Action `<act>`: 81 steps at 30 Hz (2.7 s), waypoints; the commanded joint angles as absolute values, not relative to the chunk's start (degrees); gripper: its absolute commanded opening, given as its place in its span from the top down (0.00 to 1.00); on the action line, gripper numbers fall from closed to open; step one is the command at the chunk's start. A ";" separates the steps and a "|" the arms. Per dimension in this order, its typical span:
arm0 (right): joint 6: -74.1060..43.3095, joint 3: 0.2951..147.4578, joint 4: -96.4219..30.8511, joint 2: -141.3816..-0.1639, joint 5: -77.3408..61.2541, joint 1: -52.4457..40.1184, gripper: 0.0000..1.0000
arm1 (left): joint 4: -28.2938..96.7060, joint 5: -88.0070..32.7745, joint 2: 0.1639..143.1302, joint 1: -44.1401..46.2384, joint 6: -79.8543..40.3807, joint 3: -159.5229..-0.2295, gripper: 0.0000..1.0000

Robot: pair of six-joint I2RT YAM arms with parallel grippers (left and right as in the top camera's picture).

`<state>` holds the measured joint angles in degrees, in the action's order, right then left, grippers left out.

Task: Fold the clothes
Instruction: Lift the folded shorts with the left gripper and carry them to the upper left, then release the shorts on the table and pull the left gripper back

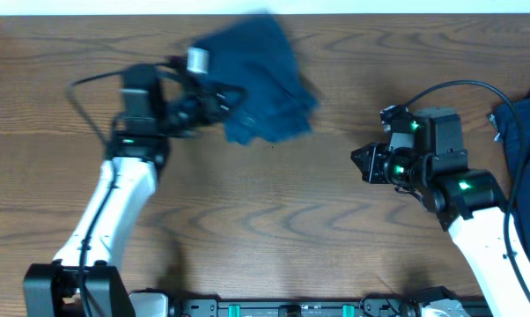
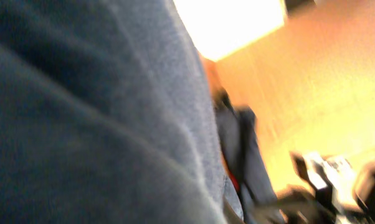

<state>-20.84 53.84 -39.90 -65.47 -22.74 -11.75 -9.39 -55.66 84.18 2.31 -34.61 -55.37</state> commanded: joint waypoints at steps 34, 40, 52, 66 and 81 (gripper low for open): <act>-21.56 54.57 -43.07 -64.51 -19.31 -11.27 0.90 | -13.87 -42.72 111.94 -23.75 -48.71 -55.75 0.28; -21.85 54.57 -45.74 -64.51 -19.33 -11.27 0.98 | -2.07 -50.78 109.49 -24.71 -34.00 -55.75 0.02; -21.30 56.29 -47.48 -64.49 -19.53 -11.27 0.96 | 36.40 -37.60 75.48 -26.72 -4.47 -58.48 0.02; -11.92 74.78 -55.09 -57.76 -21.23 -11.31 0.70 | 58.26 -25.41 36.03 -17.26 0.34 -62.74 0.02; -7.18 74.78 -59.88 -50.26 -20.80 -11.31 0.01 | 62.70 -23.40 37.85 -17.26 1.48 -61.30 0.02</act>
<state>-8.47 74.28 -59.77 -50.78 -21.06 -11.75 62.94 -24.27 37.80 -17.45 0.91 -61.52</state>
